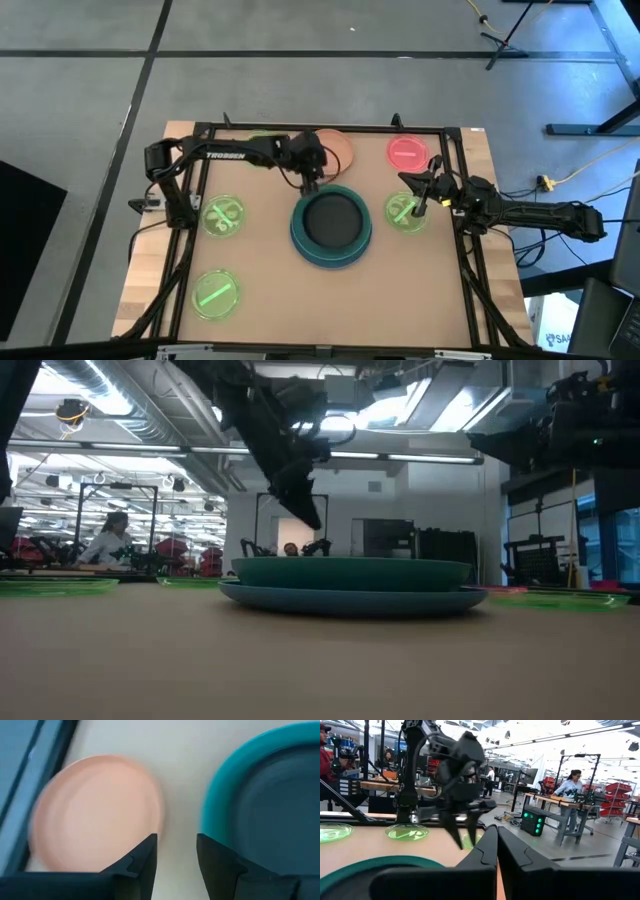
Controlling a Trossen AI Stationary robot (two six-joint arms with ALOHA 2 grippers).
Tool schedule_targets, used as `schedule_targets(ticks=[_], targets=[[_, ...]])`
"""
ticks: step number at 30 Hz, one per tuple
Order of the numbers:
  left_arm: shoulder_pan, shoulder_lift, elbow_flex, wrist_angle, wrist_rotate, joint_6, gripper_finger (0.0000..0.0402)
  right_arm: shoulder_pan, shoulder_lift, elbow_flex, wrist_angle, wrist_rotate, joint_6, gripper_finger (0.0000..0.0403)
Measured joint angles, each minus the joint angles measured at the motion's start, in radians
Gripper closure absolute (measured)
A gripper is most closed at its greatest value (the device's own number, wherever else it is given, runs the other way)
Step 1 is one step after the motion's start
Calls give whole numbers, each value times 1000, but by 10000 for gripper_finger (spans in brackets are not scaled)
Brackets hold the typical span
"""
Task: Stack plastic plates
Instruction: Stack the orange plate on the black plate
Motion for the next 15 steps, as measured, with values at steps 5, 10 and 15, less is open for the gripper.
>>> schedule_targets(ticks=[5,10,15], targets=[[88,38,0,-15,43,136,270,0,0,0,0,4,0,400],[144,105,0,-14,142,296,270,0,0,0,0,5,-6,400],[164,145,-1,-13,150,383,270,0,0,0,0,6,-6,400]])
